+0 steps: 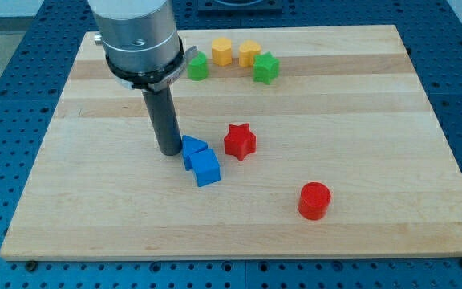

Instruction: Slide the triangle to the top side

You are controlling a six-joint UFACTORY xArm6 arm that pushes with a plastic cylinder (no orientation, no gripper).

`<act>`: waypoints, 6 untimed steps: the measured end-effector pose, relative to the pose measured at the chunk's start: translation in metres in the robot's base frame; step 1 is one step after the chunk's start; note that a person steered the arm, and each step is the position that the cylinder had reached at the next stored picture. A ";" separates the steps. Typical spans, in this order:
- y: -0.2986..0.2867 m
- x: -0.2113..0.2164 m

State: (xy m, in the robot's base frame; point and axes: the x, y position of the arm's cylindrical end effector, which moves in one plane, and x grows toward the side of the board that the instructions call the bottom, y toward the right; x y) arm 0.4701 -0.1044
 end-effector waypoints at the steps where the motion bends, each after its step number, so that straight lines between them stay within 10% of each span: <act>1: -0.007 0.025; 3: 0.014 0.072; 6: 0.026 0.014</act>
